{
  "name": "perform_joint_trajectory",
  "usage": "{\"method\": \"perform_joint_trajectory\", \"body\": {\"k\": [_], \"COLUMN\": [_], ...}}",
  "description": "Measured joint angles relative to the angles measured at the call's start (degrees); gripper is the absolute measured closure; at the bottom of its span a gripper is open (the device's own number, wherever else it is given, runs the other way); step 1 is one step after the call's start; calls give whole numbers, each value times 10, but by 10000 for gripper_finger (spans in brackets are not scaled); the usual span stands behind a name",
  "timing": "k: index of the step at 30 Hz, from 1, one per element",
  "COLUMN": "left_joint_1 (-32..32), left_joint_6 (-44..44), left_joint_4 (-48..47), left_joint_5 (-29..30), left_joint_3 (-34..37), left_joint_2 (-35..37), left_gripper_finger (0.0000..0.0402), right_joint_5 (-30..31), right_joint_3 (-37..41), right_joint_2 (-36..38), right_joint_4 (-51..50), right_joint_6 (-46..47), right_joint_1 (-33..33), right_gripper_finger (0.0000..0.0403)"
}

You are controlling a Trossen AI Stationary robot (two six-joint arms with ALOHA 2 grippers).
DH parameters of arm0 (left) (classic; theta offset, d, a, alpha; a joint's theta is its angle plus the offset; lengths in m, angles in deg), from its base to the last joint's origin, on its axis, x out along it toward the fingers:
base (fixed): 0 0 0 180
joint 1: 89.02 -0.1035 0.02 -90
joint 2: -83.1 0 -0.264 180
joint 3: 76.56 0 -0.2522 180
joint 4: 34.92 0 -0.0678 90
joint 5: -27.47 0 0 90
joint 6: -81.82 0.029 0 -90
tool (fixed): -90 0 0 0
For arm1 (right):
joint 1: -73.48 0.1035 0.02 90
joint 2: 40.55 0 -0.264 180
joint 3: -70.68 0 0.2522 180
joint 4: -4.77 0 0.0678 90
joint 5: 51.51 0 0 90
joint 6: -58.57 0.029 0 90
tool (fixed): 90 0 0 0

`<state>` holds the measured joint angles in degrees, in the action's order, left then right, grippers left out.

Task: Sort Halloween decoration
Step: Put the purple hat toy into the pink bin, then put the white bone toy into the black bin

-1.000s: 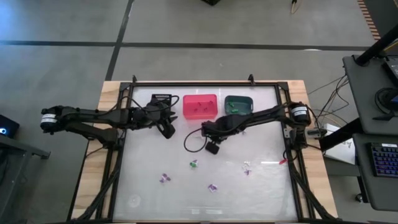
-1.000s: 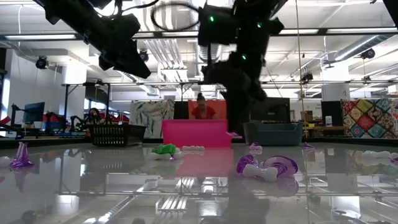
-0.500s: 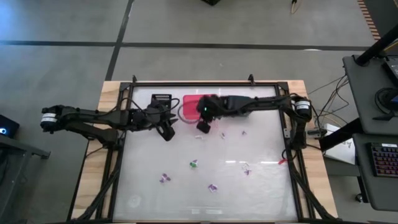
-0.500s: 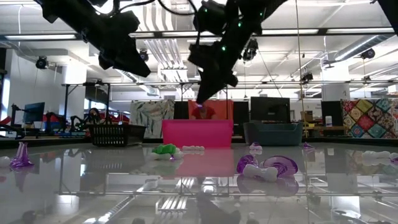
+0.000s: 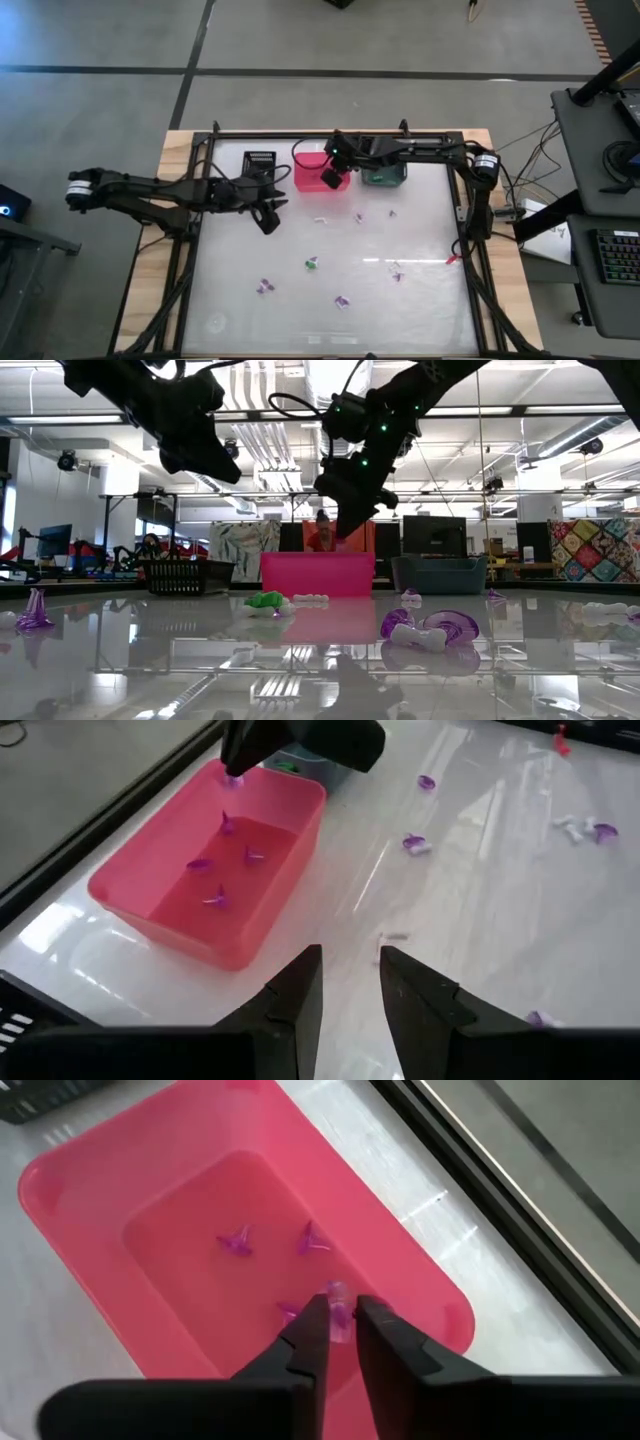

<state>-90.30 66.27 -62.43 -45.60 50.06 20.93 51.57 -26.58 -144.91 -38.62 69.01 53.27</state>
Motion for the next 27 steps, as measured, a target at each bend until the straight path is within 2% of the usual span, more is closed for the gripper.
{"method": "perform_joint_trajectory", "body": {"k": [11,20,27], "left_joint_1": [1,6,35], "left_joint_6": [0,23,104], "left_joint_4": [13,76,137], "left_joint_5": [-16,-31,-60], "left_joint_3": [0,0,0], "left_joint_2": [-44,-104,-167], "left_gripper_finger": [315,315,315], "right_joint_5": [0,2,4], "right_joint_3": [-2,4,25], "right_joint_2": [11,51,84], "right_joint_4": [-12,-51,-68], "right_joint_6": [0,-1,-6], "right_joint_1": [8,58,98], "right_gripper_finger": [288,286,287]}}
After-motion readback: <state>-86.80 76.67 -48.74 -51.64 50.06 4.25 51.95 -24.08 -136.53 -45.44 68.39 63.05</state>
